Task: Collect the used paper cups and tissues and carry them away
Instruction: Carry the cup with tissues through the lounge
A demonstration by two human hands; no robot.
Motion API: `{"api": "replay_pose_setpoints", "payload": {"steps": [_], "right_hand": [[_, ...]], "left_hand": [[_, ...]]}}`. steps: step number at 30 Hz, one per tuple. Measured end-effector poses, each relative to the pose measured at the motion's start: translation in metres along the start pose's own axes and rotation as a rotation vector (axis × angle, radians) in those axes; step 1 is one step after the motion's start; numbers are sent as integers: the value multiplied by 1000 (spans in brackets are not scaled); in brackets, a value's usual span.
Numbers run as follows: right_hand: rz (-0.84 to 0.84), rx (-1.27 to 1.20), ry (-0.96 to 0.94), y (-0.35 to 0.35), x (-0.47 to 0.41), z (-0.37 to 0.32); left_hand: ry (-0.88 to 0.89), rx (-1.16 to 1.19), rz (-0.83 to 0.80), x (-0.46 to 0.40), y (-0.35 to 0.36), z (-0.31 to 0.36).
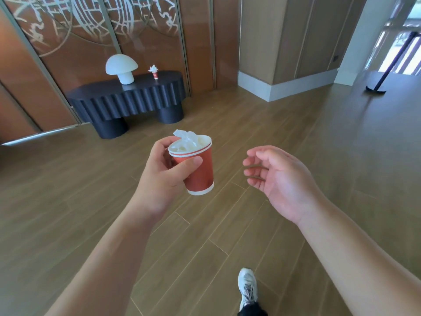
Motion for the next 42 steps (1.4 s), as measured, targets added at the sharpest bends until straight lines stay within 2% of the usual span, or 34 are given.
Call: {"api": "replay_pose_setpoints", "payload": {"steps": [13, 19, 25, 31, 36, 42], "right_hand": [[-128, -23, 92, 13, -304, -26], [-186, 6, 109, 33, -407, -38], [-211, 25, 135, 56, -505, -25], [-253, 28, 162, 101, -623, 0], [-204, 62, 136, 145, -742, -3], [-170, 97, 40, 207, -868, -21]], "left_hand": [[0, -102, 114, -274, -5, -50], [11, -99, 149, -367, -16, -64], [-11, -91, 195, -452, -46, -97], [29, -57, 311, -559, -107, -139], [5, -31, 230, -685, -154, -173], [-2, -34, 135, -821, -206, -184]]}}
Point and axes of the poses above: each hand's wrist, its own x-axis away from the middle knuckle, its own y-axis out of the palm, z = x × y, the point moved 4 cm from there along -x, towards the middle knuckle, and after that the axes turned 3 degrees about y, right-handed, at the moved point
